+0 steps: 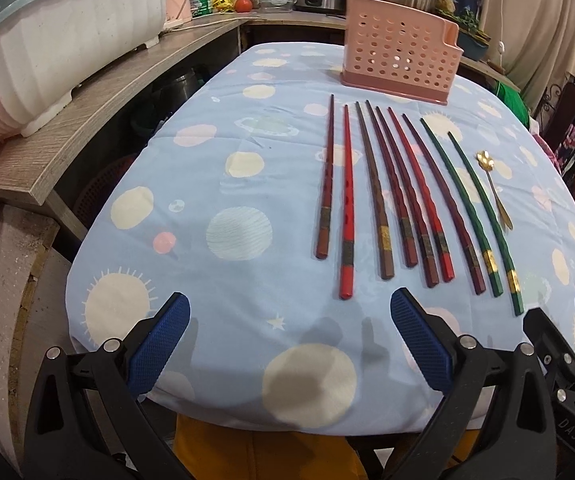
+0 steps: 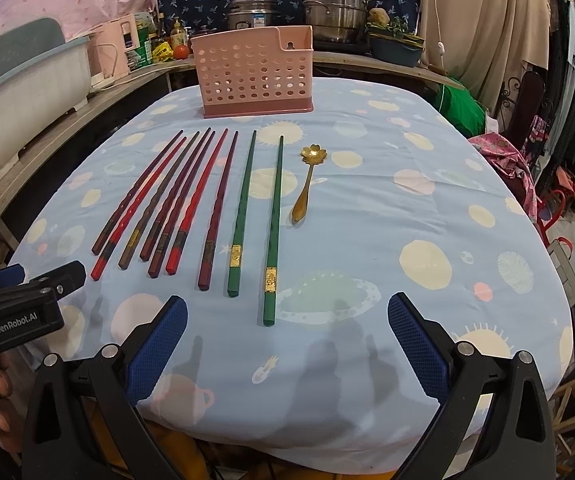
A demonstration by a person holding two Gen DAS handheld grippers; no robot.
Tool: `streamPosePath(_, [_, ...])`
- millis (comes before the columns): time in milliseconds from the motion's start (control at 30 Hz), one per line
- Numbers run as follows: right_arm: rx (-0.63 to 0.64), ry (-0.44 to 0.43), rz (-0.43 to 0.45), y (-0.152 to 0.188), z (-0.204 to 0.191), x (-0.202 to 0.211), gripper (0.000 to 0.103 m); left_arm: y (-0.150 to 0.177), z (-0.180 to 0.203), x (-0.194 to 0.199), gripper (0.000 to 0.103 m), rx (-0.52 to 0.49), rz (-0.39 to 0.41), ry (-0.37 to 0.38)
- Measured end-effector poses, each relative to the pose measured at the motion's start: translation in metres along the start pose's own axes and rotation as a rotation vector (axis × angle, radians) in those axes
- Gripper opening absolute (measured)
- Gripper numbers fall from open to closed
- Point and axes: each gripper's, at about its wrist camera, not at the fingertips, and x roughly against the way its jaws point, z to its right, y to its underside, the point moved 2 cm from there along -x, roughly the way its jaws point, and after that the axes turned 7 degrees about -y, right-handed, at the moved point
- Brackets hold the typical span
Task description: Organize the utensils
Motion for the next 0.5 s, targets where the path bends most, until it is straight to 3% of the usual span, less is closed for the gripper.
streamPosePath(367, [-0.010, -0.012, -0.001, -0.010, 0.005, -0.010, 0.096, -0.025, -0.011, -0.031, 0.091, 0.024, -0.004, -0.026])
streamPosePath(500, [-0.011, -0.010, 0.001, -0.014, 0.006, -0.014, 0.096, -0.030, -0.010, -0.039, 0.085, 0.021, -0.008, -0.017])
